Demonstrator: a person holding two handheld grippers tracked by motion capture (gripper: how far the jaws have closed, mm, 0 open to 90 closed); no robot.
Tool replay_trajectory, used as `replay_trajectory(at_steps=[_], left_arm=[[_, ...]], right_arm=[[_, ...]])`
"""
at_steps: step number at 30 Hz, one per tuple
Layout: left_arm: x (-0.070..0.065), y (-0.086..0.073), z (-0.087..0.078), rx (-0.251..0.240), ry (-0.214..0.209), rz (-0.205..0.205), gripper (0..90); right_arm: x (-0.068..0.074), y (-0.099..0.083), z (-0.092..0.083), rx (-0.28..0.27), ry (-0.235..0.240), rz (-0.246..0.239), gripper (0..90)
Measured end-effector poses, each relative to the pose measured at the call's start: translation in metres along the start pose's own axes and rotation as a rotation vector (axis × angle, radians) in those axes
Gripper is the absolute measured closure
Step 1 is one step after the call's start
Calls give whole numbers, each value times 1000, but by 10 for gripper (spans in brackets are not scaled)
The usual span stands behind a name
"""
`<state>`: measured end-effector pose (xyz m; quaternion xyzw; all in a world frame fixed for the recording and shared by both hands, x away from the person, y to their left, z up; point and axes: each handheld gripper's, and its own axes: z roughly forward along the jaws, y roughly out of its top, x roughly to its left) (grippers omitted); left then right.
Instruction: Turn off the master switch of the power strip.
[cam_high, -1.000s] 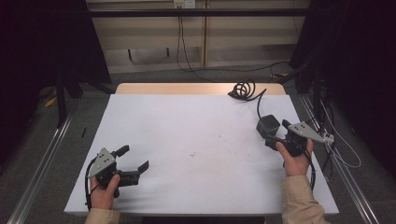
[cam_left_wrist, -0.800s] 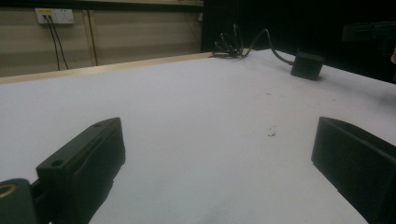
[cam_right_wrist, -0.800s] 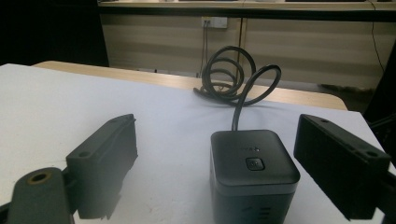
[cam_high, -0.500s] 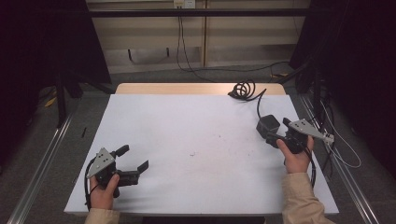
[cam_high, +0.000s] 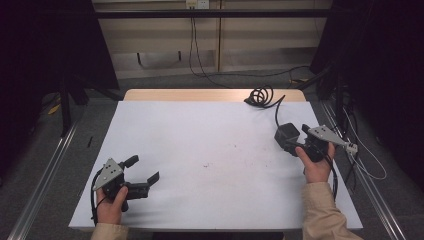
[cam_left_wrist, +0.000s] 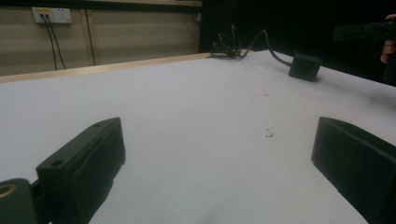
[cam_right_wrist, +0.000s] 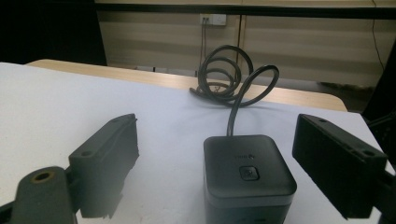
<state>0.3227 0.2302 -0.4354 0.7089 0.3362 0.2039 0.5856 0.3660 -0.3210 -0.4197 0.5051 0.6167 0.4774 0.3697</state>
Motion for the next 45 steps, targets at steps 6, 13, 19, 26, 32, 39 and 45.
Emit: replay_trajectory(at_steps=[6,13,19,26,32,39,45], left_arm=[[0,0,0,-2,-1,-2,24],[0,0,0,-2,1,-1,24],[0,0,0,-3,-1,-3,24],[0,0,0,-3,-1,-3,24],[0,0,1,-3,-2,-2,24],[0,0,1,-2,0,1,24],[0,0,1,-4,0,-1,24]], right_arm=[[-2,2,1,-2,-6,5,142],[-3,4,4,3,-7,0,168],[-3,7,7,11,-3,1,190],[-4,9,9,15,-5,-3,215],[-5,11,11,15,-1,-3,237],[-5,12,13,23,2,-11,280],[-7,12,13,25,7,2,328]])
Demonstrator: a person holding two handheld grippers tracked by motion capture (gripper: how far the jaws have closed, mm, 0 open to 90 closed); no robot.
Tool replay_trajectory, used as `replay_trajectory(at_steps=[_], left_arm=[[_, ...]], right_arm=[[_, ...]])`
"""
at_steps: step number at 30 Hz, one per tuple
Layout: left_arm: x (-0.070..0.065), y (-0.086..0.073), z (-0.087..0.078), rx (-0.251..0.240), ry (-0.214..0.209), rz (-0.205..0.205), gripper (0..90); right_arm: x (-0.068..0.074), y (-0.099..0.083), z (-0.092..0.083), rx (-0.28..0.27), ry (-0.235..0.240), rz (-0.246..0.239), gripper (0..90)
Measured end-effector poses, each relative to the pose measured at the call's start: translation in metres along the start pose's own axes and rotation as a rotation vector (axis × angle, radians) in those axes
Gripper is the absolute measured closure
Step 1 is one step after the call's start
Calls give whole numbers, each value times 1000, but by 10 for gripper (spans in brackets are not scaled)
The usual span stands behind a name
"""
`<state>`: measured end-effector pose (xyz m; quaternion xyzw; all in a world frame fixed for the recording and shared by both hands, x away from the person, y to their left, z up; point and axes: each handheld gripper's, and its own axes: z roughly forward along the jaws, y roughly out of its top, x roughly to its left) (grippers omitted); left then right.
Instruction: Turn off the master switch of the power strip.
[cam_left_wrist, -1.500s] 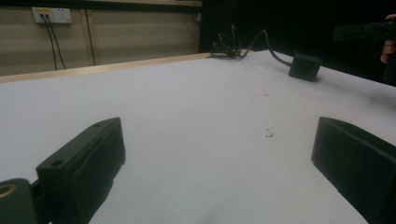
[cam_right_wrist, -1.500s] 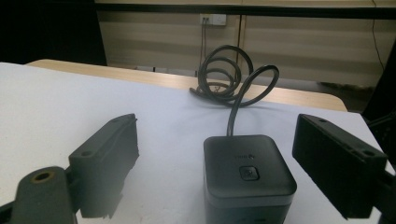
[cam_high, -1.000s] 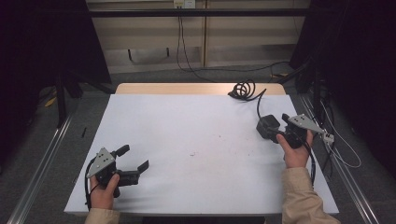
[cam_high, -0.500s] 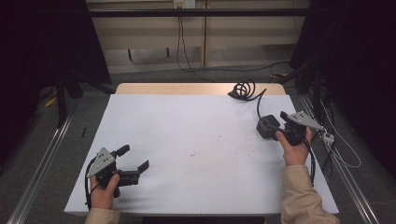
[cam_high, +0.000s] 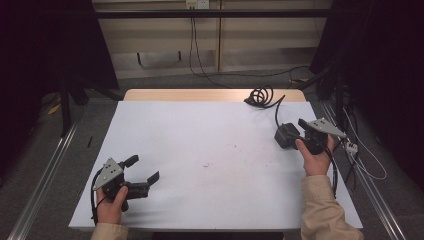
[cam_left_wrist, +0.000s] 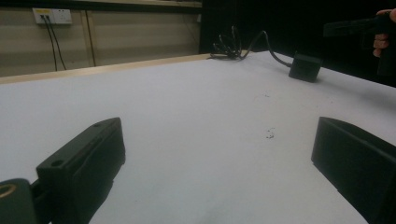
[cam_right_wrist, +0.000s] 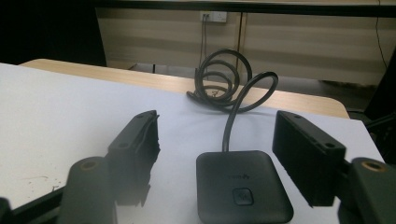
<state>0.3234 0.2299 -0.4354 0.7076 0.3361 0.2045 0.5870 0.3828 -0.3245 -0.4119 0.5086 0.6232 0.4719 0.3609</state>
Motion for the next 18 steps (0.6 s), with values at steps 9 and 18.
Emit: replay_trajectory(at_steps=[9,18], left_arm=[[0,0,0,-2,0,0,24],[0,0,1,1,-3,0,24]], right_arm=[[-2,-1,2,10,7,-2,403],[-5,-3,2,42,-3,-8,509]])
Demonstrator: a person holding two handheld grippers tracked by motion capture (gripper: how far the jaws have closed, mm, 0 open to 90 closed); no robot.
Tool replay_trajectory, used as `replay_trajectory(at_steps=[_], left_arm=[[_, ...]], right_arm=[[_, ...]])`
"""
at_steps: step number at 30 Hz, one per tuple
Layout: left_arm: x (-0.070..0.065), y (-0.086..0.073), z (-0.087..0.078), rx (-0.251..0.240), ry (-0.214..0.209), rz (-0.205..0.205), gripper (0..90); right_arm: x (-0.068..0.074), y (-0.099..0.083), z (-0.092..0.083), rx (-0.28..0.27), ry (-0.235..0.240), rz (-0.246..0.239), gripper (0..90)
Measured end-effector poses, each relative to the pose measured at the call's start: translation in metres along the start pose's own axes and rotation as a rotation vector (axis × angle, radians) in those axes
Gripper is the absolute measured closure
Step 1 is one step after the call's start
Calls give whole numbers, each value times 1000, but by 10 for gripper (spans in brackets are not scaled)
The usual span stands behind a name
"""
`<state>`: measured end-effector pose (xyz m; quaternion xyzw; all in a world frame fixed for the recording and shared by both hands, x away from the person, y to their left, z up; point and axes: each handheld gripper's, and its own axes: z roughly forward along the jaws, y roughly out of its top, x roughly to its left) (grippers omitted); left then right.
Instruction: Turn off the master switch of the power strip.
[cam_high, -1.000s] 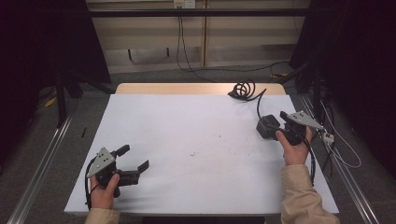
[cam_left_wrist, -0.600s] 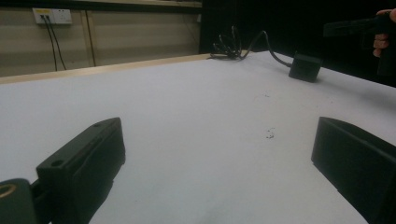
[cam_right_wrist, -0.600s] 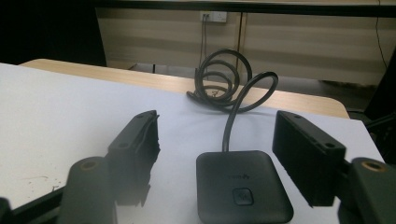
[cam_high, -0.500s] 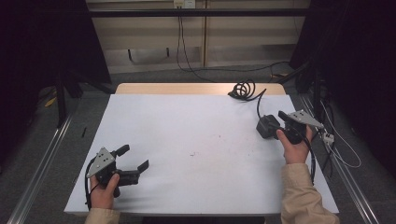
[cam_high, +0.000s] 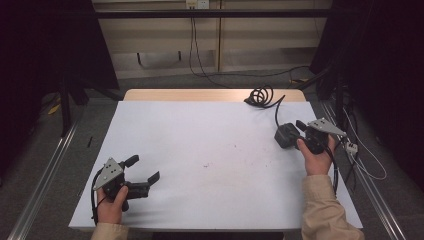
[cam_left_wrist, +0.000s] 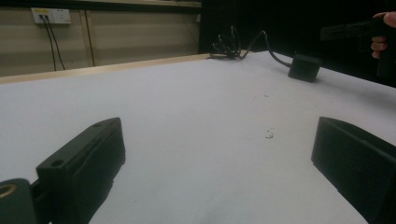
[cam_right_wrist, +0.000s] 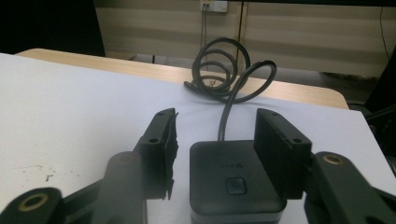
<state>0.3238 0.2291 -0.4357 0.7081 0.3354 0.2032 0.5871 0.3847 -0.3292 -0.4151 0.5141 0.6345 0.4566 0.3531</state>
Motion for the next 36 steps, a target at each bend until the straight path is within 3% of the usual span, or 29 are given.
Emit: replay_trajectory(at_steps=[9,22,30,36], left_arm=[[0,0,0,0,0,-2,25],[1,-1,0,0,1,-5,24],[0,-1,1,2,2,-7,24],[1,-1,0,5,-1,0,24]], right_arm=[[-3,-1,0,8,3,15,614],[-4,2,4,43,8,-1,736],[-7,0,7,77,12,12,779],[-11,0,6,73,7,14,810]])
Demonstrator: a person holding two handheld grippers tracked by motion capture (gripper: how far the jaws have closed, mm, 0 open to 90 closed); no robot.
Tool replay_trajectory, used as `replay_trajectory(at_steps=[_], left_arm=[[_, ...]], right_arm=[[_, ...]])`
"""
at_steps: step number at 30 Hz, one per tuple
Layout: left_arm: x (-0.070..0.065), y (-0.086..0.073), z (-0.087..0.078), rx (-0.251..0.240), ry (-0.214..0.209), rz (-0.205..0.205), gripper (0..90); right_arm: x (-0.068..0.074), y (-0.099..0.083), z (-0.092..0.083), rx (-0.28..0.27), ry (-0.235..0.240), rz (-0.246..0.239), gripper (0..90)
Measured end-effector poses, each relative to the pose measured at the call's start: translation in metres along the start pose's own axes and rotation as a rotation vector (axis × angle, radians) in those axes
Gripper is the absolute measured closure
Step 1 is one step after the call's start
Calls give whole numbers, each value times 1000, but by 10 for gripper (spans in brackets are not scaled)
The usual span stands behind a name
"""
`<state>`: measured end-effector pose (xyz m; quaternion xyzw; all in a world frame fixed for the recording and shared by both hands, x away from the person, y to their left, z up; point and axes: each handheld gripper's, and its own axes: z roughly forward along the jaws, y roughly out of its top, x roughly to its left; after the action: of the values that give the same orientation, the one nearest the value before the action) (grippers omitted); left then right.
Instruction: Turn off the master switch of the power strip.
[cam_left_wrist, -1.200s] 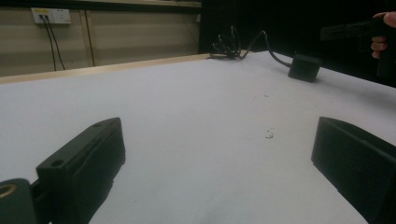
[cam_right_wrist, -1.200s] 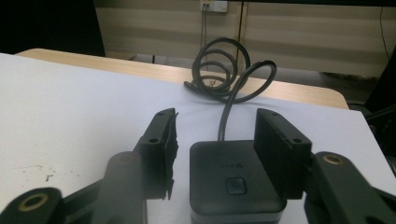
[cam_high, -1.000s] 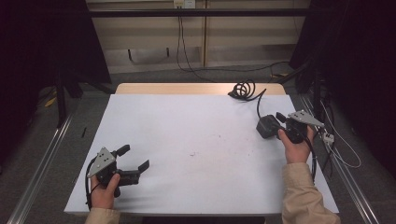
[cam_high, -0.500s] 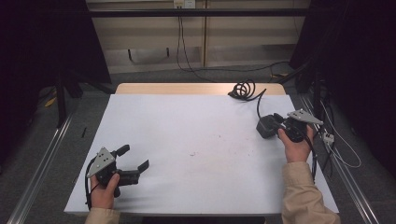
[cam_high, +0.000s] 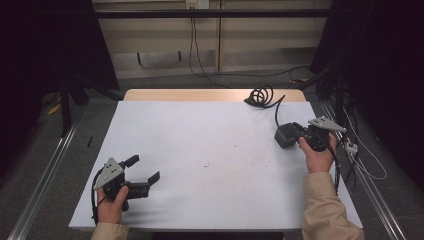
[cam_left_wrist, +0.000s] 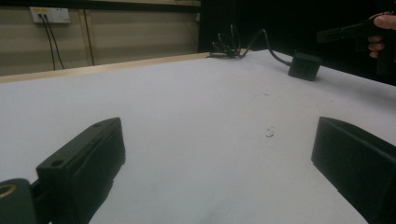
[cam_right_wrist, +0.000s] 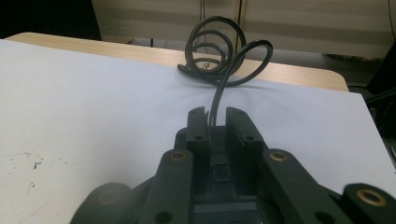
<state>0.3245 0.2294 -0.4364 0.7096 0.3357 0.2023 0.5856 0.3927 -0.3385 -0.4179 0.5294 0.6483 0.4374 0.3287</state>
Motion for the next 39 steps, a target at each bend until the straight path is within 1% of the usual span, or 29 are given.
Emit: replay_trajectory(at_steps=[10,16,24,27,33,39], left_arm=[[0,0,0,0,-1,-4,24],[1,0,0,1,-1,1,25],[2,0,0,1,0,0,24],[2,0,0,-1,1,-5,24],[1,0,0,-2,1,-5,24],[1,0,0,-2,1,-5,24]], right_arm=[[1,-2,3,23,21,-12,867],[-1,-3,3,21,25,-2,898],[-2,-4,4,34,30,9,900],[-3,-5,4,30,33,16,900],[-3,-5,4,38,23,7,900],[-6,-7,4,45,10,8,900]])
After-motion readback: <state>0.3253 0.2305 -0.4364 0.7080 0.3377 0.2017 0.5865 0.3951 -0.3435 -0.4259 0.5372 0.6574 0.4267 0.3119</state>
